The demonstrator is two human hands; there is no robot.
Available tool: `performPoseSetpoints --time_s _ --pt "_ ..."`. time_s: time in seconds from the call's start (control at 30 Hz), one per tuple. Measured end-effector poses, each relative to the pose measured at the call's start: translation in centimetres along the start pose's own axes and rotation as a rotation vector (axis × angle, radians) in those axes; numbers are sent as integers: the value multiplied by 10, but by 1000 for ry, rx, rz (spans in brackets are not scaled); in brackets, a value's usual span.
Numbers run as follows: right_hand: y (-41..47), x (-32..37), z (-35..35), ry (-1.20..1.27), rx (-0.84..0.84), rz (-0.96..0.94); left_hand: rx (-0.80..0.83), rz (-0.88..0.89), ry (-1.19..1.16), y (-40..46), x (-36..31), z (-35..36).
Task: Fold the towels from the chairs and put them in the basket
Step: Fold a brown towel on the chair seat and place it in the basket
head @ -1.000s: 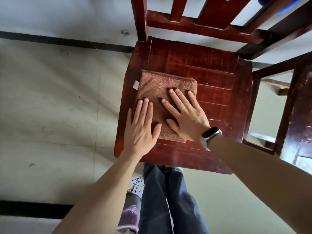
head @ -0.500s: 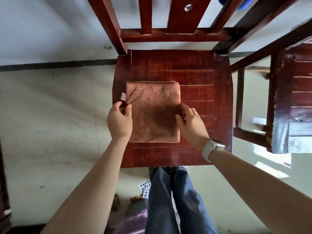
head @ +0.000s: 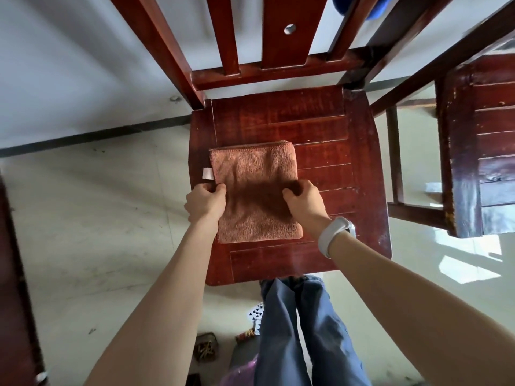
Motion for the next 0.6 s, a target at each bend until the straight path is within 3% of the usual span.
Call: performPoseSetpoints --time_s 0.27,0.43,0.6 --pt "-35 -18 -37 182 -5 -91 23 407 -84 -71 -28 -3" --pt "-86 -52 -102 331 -53 -101 20 441 -108 -146 -37 3" --pt "-142 -108 -186 522 -111 -53 169 476 -112 -239 -63 38"
Point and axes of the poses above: each hand's wrist, its own y-axis towards the middle knuckle, its own z-axis out of the palm, x = y × z, the point moved 8 cm from there along y, towards the middle knuckle
